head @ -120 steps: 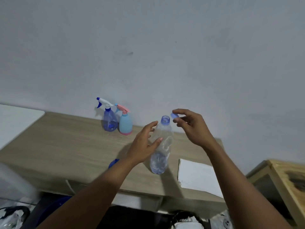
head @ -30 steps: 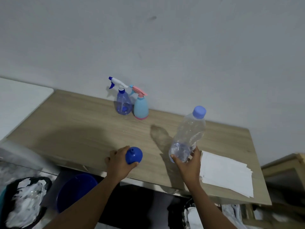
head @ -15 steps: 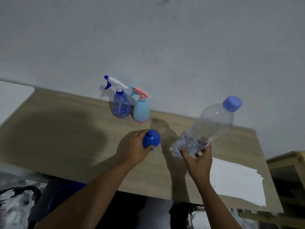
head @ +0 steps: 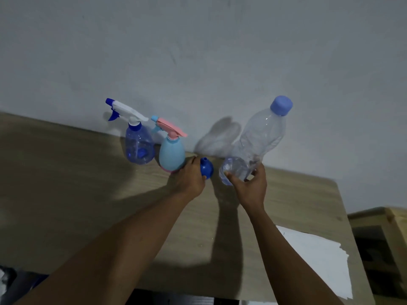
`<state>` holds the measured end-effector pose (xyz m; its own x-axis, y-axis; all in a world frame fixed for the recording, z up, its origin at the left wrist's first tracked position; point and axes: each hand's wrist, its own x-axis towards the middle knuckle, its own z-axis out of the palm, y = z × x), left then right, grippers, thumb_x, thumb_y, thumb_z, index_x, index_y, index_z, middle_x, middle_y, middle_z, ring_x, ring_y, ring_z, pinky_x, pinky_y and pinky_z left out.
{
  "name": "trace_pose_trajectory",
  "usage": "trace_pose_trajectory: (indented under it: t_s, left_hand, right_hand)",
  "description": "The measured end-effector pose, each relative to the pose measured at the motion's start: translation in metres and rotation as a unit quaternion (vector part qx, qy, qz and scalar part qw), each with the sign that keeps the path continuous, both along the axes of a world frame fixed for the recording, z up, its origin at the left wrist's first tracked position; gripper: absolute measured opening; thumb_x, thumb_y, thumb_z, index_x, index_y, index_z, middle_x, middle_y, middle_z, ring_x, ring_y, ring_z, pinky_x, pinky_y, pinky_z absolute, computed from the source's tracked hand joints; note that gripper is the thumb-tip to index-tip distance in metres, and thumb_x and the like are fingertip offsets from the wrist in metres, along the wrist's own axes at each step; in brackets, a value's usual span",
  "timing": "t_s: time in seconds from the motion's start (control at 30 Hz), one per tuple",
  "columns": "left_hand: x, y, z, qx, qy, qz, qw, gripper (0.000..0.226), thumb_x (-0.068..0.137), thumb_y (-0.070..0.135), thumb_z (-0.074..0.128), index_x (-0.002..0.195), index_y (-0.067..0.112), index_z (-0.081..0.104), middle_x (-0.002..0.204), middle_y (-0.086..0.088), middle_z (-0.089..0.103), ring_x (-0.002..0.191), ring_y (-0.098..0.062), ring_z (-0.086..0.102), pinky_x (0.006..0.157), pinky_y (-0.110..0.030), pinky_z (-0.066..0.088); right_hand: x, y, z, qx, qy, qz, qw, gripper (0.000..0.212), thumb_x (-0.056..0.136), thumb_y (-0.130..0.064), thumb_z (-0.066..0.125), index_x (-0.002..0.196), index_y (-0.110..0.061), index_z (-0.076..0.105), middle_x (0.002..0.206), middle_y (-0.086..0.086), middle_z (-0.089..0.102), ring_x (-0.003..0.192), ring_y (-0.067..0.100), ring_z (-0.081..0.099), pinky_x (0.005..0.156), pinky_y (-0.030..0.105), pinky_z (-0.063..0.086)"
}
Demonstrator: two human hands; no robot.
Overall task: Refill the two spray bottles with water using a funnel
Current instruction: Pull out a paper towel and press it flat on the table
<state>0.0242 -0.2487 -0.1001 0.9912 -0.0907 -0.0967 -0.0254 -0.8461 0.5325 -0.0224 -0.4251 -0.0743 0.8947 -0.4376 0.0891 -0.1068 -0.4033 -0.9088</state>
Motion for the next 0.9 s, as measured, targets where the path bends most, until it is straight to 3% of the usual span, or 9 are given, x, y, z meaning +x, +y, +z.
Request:
trace_pose_trajectory:
  t_s: [0.13, 0.23, 0.33, 0.43, 0.57, 0.7, 0.77, 0.9]
  left_hand:
    - [0.007, -0.003, -0.002, -0.018, 0.025, -0.001, 1.000, 0.064, 0.086, 0.027, 0.070, 0.141, 0.018, 0.039, 0.142, -0.002, 0.047, 0.122, -0.033, 0.056, 0.093, -0.050, 0.051]
    - [0.007, 0.000, -0.006, -0.019, 0.022, -0.009, 1.000, 0.081, 0.087, 0.025, 0.070, 0.153, 0.014, 0.024, 0.154, -0.006, 0.037, 0.134, -0.035, 0.046, 0.103, -0.051, 0.046]
    - [-0.014, 0.002, -0.004, -0.055, -0.009, 0.011, 0.998, 0.087, 0.086, 0.020, 0.071, 0.155, 0.009, 0.019, 0.158, -0.012, 0.032, 0.142, -0.037, 0.034, 0.113, -0.050, 0.036]
    - [-0.059, -0.002, 0.011, -0.098, -0.076, 0.057, 0.991, 0.079, 0.084, 0.017, 0.072, 0.151, 0.008, 0.031, 0.150, -0.018, 0.041, 0.135, -0.038, 0.042, 0.103, -0.047, 0.041]
    - [-0.112, -0.023, 0.030, -0.156, -0.074, 0.039, 0.984, 0.062, 0.083, 0.012, 0.075, 0.139, 0.003, 0.049, 0.134, -0.018, 0.054, 0.119, -0.030, 0.054, 0.084, -0.021, 0.036]
    - [-0.142, -0.062, 0.034, -0.170, -0.078, -0.042, 0.982, 0.039, 0.074, 0.008, 0.084, 0.111, 0.005, 0.070, 0.089, -0.007, 0.070, 0.077, -0.006, 0.057, 0.072, -0.002, 0.029]
    - [-0.153, -0.086, 0.037, -0.173, -0.073, -0.072, 0.980, 0.030, 0.072, 0.010, 0.086, 0.100, 0.008, 0.074, 0.076, -0.001, 0.069, 0.067, -0.007, 0.056, 0.069, -0.004, 0.029]
    - [-0.173, -0.137, 0.036, -0.145, -0.052, -0.101, 0.983, 0.022, 0.079, 0.023, 0.080, 0.100, 0.017, 0.074, 0.081, 0.006, 0.070, 0.070, -0.006, 0.058, 0.066, -0.010, 0.032]
  right_hand:
    - [0.006, 0.001, -0.002, 0.029, 0.006, 0.007, 1.000, 0.086, 0.065, -0.023, 0.093, 0.138, -0.023, 0.047, 0.121, -0.013, 0.060, 0.107, -0.008, 0.058, 0.085, 0.020, 0.056]
    - [0.003, 0.004, 0.004, 0.041, 0.002, 0.018, 0.999, 0.090, 0.068, -0.013, 0.091, 0.143, -0.019, 0.042, 0.118, -0.020, 0.057, 0.104, -0.018, 0.057, 0.083, 0.014, 0.055]
    - [-0.012, 0.004, 0.014, 0.043, -0.001, 0.048, 0.998, 0.105, 0.071, -0.008, 0.090, 0.154, -0.013, 0.027, 0.137, -0.011, 0.050, 0.113, -0.021, 0.051, 0.089, 0.006, 0.046]
    - [-0.045, -0.009, 0.014, 0.004, 0.011, 0.032, 0.999, 0.097, 0.078, -0.020, 0.085, 0.155, -0.021, 0.026, 0.149, -0.007, 0.043, 0.124, -0.006, 0.049, 0.104, 0.024, 0.045]
    - [-0.112, -0.051, 0.005, -0.059, 0.020, -0.008, 0.998, 0.077, 0.083, -0.024, 0.078, 0.148, -0.029, 0.037, 0.132, -0.007, 0.052, 0.114, 0.007, 0.054, 0.092, 0.028, 0.050]
    - [-0.175, -0.121, 0.005, -0.122, 0.077, -0.063, 0.988, 0.061, 0.088, -0.029, 0.073, 0.141, -0.031, 0.044, 0.122, -0.006, 0.055, 0.112, 0.016, 0.054, 0.089, 0.036, 0.052]
    - [-0.198, -0.155, 0.008, -0.152, 0.101, -0.088, 0.979, 0.056, 0.089, -0.028, 0.073, 0.139, -0.026, 0.049, 0.115, -0.004, 0.056, 0.108, 0.017, 0.054, 0.088, 0.039, 0.052]
    - [-0.228, -0.219, 0.000, -0.202, 0.161, -0.081, 0.963, 0.053, 0.086, -0.023, 0.074, 0.135, -0.021, 0.054, 0.105, -0.007, 0.054, 0.106, 0.023, 0.054, 0.088, 0.048, 0.052]
